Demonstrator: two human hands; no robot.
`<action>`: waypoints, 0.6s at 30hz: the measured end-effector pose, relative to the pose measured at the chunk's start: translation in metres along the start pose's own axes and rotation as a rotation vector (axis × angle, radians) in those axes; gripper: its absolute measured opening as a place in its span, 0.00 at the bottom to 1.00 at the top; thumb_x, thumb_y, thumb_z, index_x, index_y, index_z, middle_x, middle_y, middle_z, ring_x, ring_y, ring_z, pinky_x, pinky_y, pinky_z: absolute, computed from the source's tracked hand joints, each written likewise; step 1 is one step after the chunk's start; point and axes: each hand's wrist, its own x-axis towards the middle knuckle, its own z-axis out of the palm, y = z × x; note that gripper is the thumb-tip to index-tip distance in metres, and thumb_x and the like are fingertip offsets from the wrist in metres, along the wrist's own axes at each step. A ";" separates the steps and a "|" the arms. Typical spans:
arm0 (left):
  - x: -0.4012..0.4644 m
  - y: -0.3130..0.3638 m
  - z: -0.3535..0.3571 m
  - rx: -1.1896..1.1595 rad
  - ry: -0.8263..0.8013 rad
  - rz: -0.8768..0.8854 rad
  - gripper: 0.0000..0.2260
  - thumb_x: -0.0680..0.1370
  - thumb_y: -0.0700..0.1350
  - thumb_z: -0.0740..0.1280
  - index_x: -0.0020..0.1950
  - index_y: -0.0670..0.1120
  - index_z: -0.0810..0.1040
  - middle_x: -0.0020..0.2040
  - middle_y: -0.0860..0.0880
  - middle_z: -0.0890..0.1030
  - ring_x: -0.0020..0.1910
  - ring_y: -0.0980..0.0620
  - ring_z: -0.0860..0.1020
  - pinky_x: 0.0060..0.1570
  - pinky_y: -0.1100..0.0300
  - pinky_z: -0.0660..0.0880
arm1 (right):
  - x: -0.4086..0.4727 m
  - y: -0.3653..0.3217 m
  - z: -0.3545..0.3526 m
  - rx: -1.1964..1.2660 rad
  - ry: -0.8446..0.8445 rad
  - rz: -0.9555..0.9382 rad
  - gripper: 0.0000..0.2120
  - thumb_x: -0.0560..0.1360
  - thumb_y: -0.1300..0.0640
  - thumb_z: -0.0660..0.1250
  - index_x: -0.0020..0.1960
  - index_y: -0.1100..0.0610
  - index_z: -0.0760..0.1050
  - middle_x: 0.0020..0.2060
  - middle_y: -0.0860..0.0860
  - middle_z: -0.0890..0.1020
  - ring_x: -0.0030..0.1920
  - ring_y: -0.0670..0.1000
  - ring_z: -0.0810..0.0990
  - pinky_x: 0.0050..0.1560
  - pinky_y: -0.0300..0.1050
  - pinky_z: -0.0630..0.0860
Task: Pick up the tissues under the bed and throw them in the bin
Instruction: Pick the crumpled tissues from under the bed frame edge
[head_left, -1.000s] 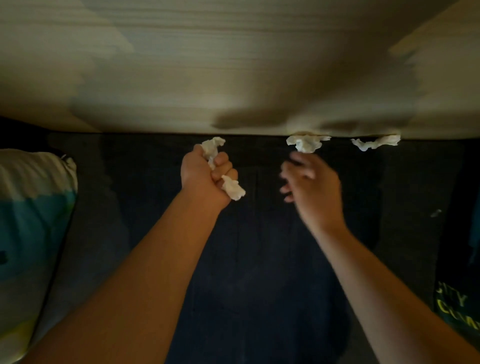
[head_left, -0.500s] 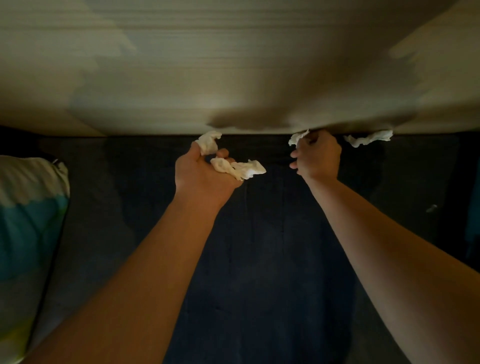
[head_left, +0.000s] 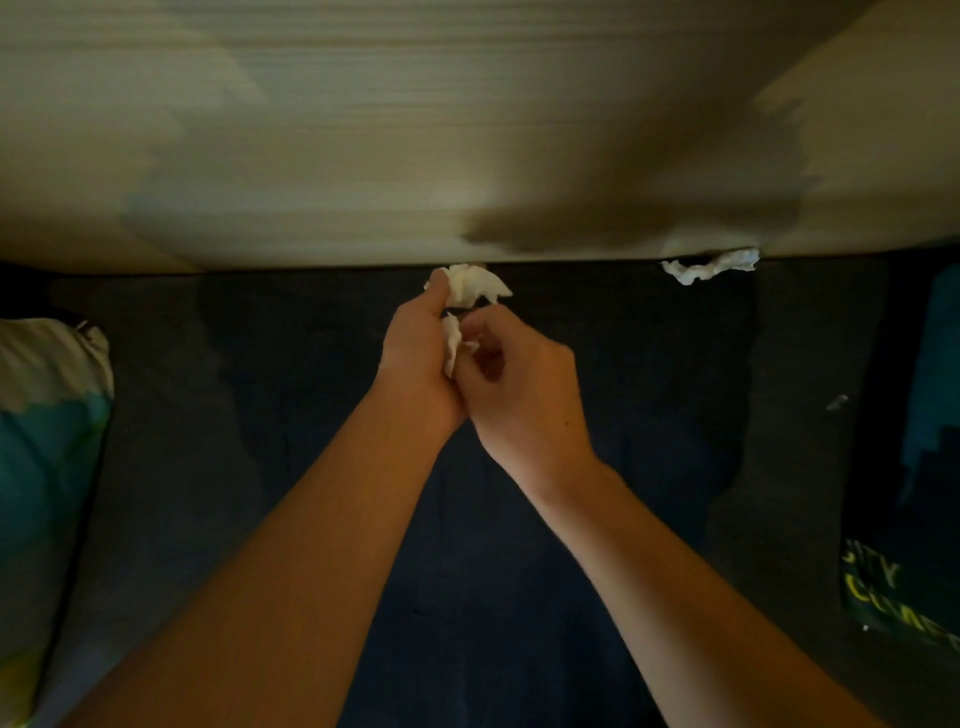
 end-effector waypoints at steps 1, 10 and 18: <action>-0.002 -0.004 0.003 0.026 -0.021 -0.004 0.19 0.82 0.55 0.61 0.62 0.42 0.79 0.43 0.42 0.85 0.41 0.46 0.85 0.38 0.52 0.84 | -0.003 0.001 -0.003 -0.037 0.020 -0.043 0.04 0.78 0.61 0.69 0.50 0.54 0.83 0.40 0.48 0.84 0.38 0.46 0.82 0.39 0.50 0.81; 0.003 -0.009 0.011 -0.138 0.029 0.089 0.10 0.83 0.48 0.61 0.52 0.43 0.77 0.37 0.46 0.74 0.31 0.52 0.74 0.27 0.62 0.76 | 0.051 0.100 -0.097 0.116 0.506 0.448 0.34 0.70 0.52 0.78 0.69 0.58 0.66 0.45 0.52 0.84 0.44 0.52 0.85 0.55 0.56 0.81; 0.003 -0.004 0.006 -0.172 -0.037 0.013 0.14 0.83 0.53 0.60 0.61 0.43 0.72 0.40 0.47 0.73 0.35 0.52 0.71 0.30 0.64 0.78 | 0.113 0.147 -0.123 -0.213 0.358 0.707 0.39 0.66 0.35 0.75 0.66 0.60 0.74 0.55 0.55 0.85 0.50 0.59 0.86 0.49 0.59 0.84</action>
